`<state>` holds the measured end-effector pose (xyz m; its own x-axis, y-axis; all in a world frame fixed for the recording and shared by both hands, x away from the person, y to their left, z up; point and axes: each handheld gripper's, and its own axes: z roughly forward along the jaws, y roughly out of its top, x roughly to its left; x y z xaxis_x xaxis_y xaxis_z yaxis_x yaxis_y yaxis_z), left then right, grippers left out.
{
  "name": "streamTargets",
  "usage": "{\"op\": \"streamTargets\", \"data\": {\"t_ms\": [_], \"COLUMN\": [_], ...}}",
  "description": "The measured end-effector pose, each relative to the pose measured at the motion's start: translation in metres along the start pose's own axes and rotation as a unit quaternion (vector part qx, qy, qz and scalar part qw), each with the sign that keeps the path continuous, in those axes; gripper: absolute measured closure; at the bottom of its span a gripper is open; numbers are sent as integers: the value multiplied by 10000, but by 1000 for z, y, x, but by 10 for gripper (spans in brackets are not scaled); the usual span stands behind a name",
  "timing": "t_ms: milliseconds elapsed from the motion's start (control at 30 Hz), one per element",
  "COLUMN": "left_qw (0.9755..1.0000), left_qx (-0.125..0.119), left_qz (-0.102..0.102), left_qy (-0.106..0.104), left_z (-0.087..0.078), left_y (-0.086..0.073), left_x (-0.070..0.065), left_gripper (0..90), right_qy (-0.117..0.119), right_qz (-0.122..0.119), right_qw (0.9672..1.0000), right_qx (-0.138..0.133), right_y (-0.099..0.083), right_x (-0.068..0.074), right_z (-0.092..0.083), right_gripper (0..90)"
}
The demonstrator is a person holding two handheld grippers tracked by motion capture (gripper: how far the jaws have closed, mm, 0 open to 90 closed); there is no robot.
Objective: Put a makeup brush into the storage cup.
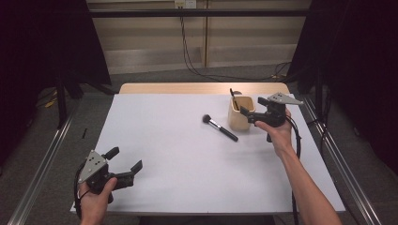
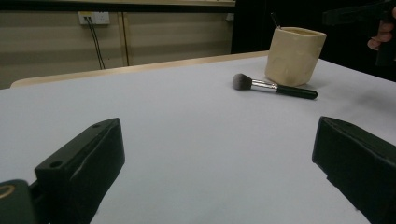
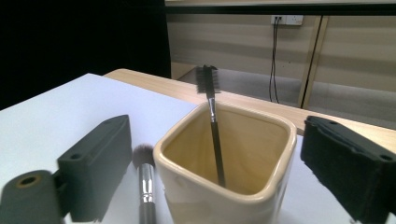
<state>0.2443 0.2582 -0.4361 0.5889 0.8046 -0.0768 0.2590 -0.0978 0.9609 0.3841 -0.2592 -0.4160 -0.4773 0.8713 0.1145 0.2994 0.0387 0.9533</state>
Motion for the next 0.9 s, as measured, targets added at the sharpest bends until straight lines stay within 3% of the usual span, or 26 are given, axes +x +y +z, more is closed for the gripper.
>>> {"op": "streamTargets", "data": {"t_ms": [233,500,900], "left_qw": [10000,10000,10000], "left_qx": [-5,-23,-36], "left_qz": [-2,-22,-33], "left_qy": [3,10,8], "left_z": [0,-1,-1], "left_y": [0,0,0], "left_x": [0,-1,0], "left_gripper": [23,23,23], "right_qy": [167,106,115], "right_qz": [-48,56,-169], "right_qw": [9998,9999,9997], "right_qx": [6,32,133], "right_y": [-3,-11,-24], "right_x": [3,6,18], "right_z": [-14,-31,-57], "right_gripper": [0,5,8]}}
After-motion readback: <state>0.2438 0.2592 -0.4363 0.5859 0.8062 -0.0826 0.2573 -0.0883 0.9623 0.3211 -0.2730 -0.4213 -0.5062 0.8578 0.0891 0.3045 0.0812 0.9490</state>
